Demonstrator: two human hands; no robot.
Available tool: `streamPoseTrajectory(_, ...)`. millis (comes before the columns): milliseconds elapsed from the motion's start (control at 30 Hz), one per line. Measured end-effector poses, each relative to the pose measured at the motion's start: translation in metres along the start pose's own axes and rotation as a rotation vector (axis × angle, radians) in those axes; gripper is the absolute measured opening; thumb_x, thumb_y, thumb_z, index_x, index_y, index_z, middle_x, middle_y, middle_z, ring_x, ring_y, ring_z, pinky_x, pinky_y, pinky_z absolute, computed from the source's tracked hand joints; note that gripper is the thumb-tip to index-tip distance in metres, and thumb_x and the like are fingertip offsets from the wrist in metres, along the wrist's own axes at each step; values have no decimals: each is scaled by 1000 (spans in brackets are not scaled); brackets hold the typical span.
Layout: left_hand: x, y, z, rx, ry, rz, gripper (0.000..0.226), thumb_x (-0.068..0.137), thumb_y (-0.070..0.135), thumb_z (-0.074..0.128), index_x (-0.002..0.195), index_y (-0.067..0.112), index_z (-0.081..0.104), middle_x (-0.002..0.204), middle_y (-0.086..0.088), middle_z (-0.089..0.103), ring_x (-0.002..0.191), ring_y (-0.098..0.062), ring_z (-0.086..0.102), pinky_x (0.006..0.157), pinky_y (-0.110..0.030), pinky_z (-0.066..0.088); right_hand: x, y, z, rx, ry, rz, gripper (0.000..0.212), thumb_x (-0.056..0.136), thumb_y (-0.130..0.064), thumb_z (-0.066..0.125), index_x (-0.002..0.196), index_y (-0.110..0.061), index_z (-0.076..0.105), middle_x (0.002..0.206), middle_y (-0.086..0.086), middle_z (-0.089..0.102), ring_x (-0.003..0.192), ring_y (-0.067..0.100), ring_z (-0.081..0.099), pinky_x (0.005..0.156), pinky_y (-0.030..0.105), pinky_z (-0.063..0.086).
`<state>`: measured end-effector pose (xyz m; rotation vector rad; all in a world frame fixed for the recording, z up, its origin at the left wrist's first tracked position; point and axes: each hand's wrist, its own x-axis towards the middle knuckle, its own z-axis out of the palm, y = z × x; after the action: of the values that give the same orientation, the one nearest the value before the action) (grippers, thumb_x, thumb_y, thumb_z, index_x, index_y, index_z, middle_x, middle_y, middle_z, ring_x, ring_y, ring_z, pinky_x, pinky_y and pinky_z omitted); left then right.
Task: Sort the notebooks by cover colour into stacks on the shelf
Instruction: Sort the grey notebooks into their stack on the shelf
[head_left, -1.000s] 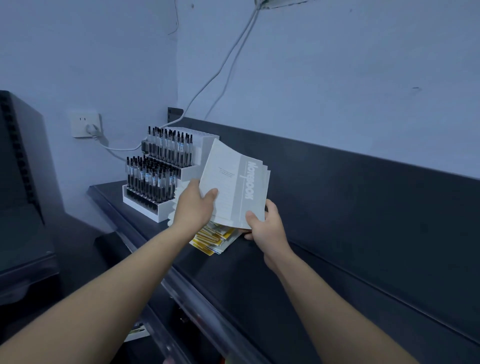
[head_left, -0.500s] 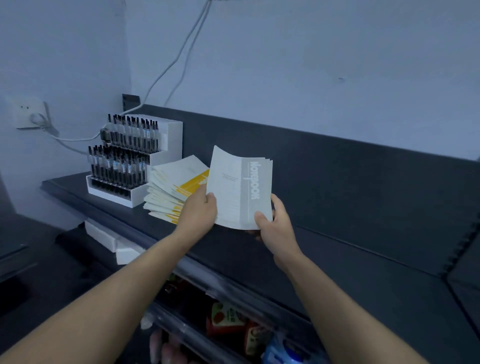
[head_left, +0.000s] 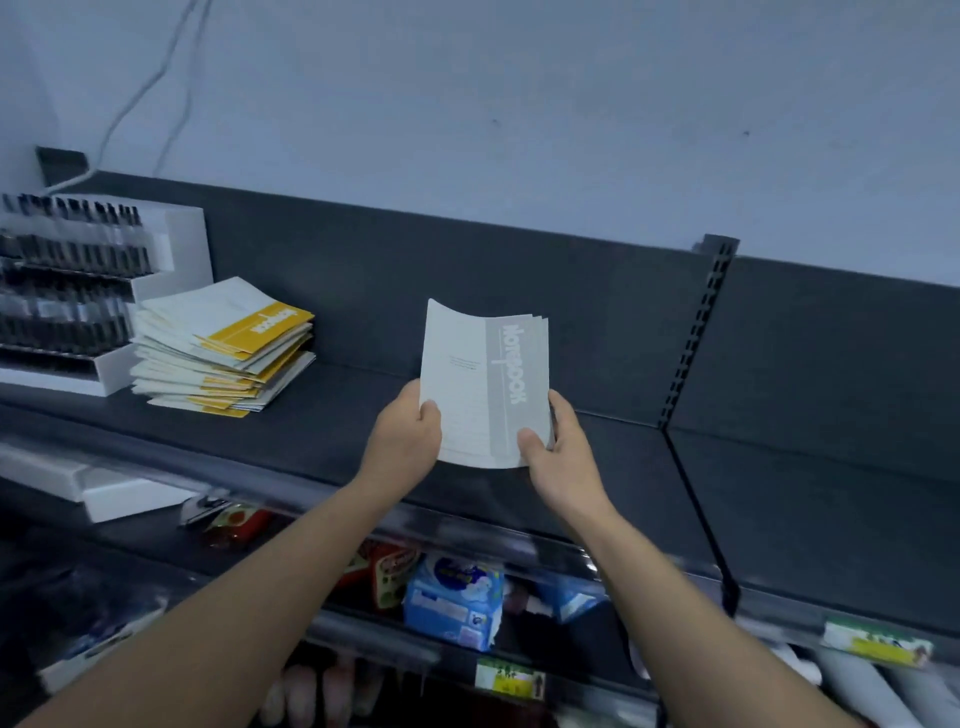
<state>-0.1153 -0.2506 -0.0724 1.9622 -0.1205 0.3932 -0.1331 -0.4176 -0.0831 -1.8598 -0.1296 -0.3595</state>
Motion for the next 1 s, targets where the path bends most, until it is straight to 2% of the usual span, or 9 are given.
streamPoseTrajectory(133, -19, 25, 48, -16, -68, 27, 27, 98, 16, 32, 111, 13, 56, 100, 0, 62, 91, -19, 58, 77, -34, 48, -17, 9, -58, -41, 48, 25, 49, 96, -5, 46, 139, -26, 38, 118, -19, 56, 111, 3, 54, 98, 21, 42)
streamPoseTrajectory(233, -34, 47, 90, -30, -93, 28, 26, 98, 15, 33, 111, 12, 56, 101, 0, 62, 87, -15, 56, 69, -27, 44, -30, 17, -106, -72, 81, 60, 49, 96, -7, 46, 140, -27, 37, 114, -23, 56, 110, 3, 55, 100, 24, 42)
streamPoseTrajectory(367, -54, 80, 149, -36, -136, 4, 27, 98, 16, 32, 112, 13, 55, 103, -1, 62, 85, -16, 55, 66, -27, 43, -48, 28, -174, -118, 112, 87, 48, 96, -9, 46, 141, -25, 38, 121, -19, 56, 112, 5, 54, 98, 23, 41)
streamPoseTrajectory(467, -71, 104, 192, -43, -172, 14, 27, 99, 16, 31, 115, 16, 54, 105, 2, 60, 85, -12, 54, 66, -22, 42, -61, 37, -223, -135, 138, 114, 46, 96, -8, 46, 137, -29, 40, 106, -31, 55, 104, 2, 56, 91, 21, 41)
streamPoseTrajectory(567, -87, 126, 232, -56, -220, 19, 27, 100, 17, 31, 116, 18, 53, 106, 3, 60, 84, -11, 54, 65, -22, 43, -72, 47, -270, -171, 164, 139, 44, 96, -7, 45, 134, -29, 42, 100, -33, 53, 98, -1, 56, 89, 22, 43)
streamPoseTrajectory(767, -102, 156, 305, -67, -311, 15, 28, 97, 16, 34, 112, 4, 55, 105, -13, 61, 80, -16, 47, 67, -29, 38, -87, 64, -345, -191, 241, 187, 45, 95, -6, 45, 135, -28, 42, 102, -26, 54, 103, 7, 55, 87, 21, 40)
streamPoseTrajectory(833, -104, 165, 328, -50, -348, 15, 28, 97, 17, 34, 112, 4, 54, 105, -14, 62, 78, -16, 47, 66, -30, 38, -90, 71, -366, -197, 269, 208, 45, 95, -6, 45, 135, -27, 42, 107, -21, 54, 101, 6, 55, 86, 21, 41)
streamPoseTrajectory(933, -103, 177, 362, -28, -392, 27, 30, 97, 20, 34, 113, 4, 54, 102, -14, 62, 76, -16, 47, 63, -29, 37, -90, 83, -398, -214, 314, 237, 45, 95, -6, 45, 134, -28, 42, 106, -21, 56, 90, 0, 57, 83, 20, 42)
streamPoseTrajectory(1000, -101, 186, 387, -35, -440, 40, 29, 97, 20, 34, 113, 6, 54, 107, -12, 63, 79, -16, 49, 66, -29, 39, -87, 93, -420, -242, 338, 254, 46, 94, -6, 45, 136, -25, 42, 113, -15, 57, 95, 5, 57, 87, 23, 43)
